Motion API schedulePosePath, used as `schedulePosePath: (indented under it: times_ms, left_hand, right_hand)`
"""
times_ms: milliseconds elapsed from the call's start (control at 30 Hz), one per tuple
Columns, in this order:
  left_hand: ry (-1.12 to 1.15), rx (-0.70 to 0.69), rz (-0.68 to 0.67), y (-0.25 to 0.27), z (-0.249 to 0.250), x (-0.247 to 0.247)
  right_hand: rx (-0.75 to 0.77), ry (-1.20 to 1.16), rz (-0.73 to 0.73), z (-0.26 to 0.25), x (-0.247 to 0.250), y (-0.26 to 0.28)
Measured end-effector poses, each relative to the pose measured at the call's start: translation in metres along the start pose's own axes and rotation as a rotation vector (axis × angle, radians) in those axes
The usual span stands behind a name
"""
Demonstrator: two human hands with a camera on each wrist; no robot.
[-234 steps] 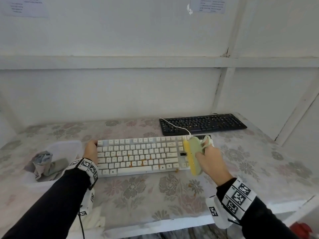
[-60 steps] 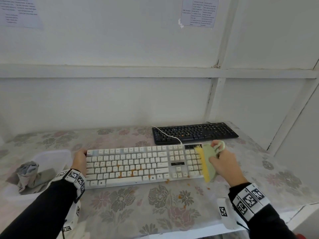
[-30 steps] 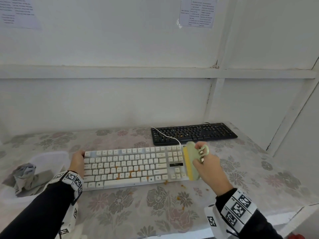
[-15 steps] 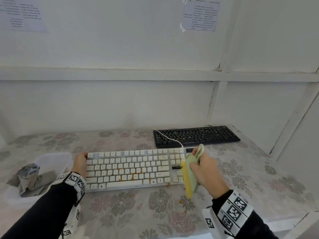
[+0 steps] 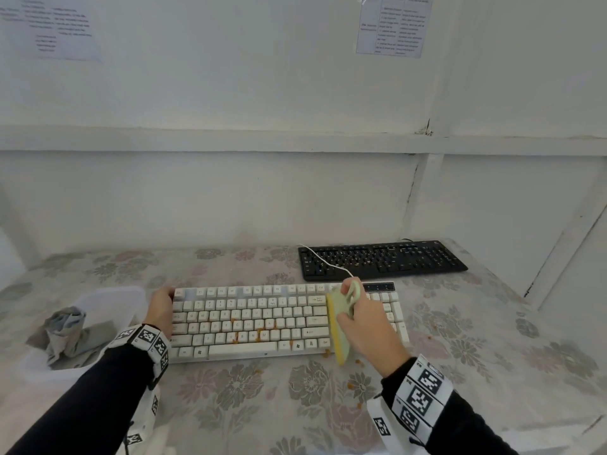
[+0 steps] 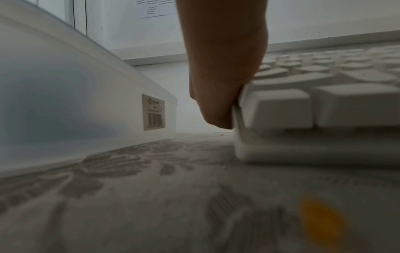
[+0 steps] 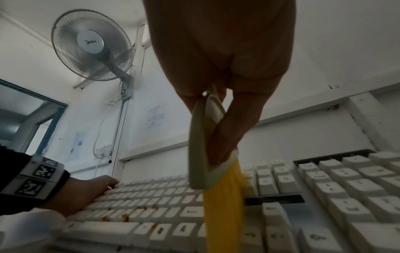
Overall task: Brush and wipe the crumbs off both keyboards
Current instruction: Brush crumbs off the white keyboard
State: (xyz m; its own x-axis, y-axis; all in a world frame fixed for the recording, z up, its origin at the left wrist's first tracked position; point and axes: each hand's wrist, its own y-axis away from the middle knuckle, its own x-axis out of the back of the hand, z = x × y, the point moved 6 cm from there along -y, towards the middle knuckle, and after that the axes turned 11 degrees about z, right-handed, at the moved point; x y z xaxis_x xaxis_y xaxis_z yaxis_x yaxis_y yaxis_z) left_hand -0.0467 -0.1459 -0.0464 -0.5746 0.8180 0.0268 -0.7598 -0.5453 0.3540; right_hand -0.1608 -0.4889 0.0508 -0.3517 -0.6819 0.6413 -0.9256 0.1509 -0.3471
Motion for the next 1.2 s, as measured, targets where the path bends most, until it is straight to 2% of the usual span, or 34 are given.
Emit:
schedulePosePath:
  times_ms: [133, 367, 500, 633, 767, 833, 1000, 1100, 1200]
  left_hand:
    - [0.001, -0.002, -0.003, 0.000, 0.000, -0.001]
    - [0.003, -0.005, 0.011, 0.000, 0.000, -0.001]
    - [-0.013, -0.014, 0.006, 0.003, 0.002, -0.002]
    - [-0.012, -0.012, 0.026, 0.004, 0.004, 0.000]
    - [-0.015, -0.015, 0.015, 0.005, 0.003, 0.000]
    - [-0.019, -0.013, 0.006, 0.005, 0.003, 0.000]
    - [-0.030, 0.002, -0.007, 0.006, 0.002, 0.002]
    - [-0.026, 0.004, -0.014, 0.008, 0.003, 0.003]
    - [-0.034, 0.006, -0.014, 0.008, 0.003, 0.002]
  right_hand:
    - [-0.042, -0.034, -0.038, 0.001, 0.000, 0.006]
    - [0.153, -0.115, 0.217, -0.017, 0.011, -0.005]
    - [0.175, -0.070, 0.139, -0.019, -0.005, -0.004]
    - [0.090, -0.014, -0.024, -0.012, -0.019, 0.004]
    - [0.092, 0.001, -0.123, -0.019, -0.022, 0.014]
    - [0.076, -0.023, -0.099, -0.025, -0.017, 0.008]
    - [0.148, -0.143, 0.120, -0.053, -0.013, -0.006]
    - [0.173, -0.173, 0.109, -0.064, -0.032, -0.007]
    - [0.158, -0.169, 0.035, -0.071, -0.048, -0.004]
